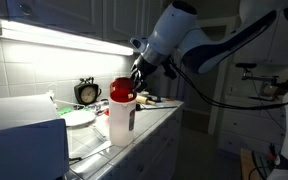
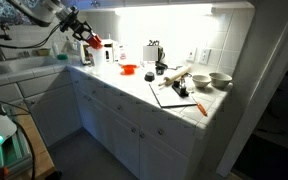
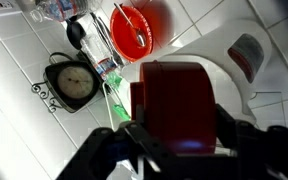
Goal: Put the red lid on the jar
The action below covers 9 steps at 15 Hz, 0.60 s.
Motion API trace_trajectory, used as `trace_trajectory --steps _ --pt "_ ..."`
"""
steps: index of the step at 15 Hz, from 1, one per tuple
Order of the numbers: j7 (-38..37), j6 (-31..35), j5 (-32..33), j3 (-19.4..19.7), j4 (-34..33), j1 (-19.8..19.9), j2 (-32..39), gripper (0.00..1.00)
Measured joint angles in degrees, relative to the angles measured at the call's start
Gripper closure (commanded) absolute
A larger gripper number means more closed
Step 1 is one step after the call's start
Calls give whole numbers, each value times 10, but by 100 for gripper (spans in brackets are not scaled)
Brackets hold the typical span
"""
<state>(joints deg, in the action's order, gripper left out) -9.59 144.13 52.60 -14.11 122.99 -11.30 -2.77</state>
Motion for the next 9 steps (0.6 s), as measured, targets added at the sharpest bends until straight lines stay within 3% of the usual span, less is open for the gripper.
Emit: trace_trajectory --steps 9 --pt "-28 -3 53 -1 3 -3 1 59"
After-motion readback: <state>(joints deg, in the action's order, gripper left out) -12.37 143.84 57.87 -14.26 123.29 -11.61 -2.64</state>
